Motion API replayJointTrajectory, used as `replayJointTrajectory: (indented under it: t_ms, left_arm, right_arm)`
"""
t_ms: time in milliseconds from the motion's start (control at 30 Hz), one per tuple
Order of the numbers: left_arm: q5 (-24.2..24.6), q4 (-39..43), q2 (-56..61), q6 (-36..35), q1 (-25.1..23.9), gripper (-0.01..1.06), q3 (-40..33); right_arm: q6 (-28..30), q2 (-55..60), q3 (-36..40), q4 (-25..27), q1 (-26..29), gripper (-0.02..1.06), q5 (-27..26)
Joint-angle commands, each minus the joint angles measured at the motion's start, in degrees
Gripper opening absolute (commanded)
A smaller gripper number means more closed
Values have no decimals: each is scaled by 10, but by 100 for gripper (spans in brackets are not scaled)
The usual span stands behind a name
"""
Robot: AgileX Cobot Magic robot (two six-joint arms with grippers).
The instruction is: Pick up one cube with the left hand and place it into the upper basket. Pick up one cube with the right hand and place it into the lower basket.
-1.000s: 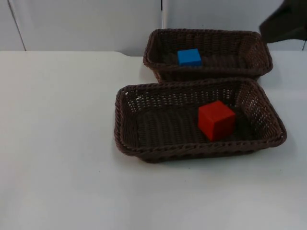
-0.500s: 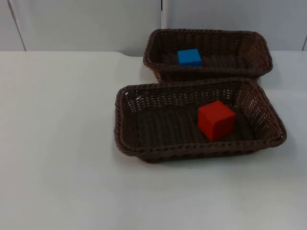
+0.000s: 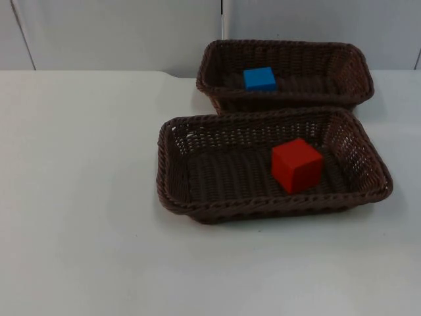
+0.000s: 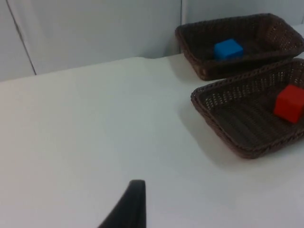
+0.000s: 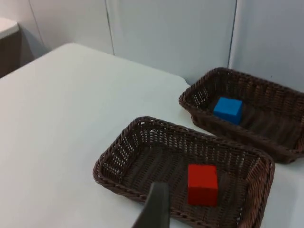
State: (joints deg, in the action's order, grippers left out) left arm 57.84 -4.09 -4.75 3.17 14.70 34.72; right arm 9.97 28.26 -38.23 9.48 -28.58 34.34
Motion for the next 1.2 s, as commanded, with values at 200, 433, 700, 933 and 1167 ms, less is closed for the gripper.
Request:
replayJointTrajectory:
  t_ms: [200, 433, 700, 933, 1167]
  left_arm:
    - [18, 14, 47, -23, -1, 105, -2]
    - [43, 44, 47, -50, -1, 105, -6]
    - [45, 46, 47, -52, -1, 105, -54]
    - [46, 46, 47, -52, -1, 105, -54]
    - [45, 45, 47, -52, -1, 105, -54]
  right_arm:
    - [-2, -66, 2, 2, -1, 76, 44]
    - [-2, -103, 3, 1, -1, 76, 83]
    - [2, -157, 3, -5, -1, 76, 116]
    - [2, -199, 8, -19, -1, 76, 167]
    - [-5, -236, 8, -49, -1, 76, 208]
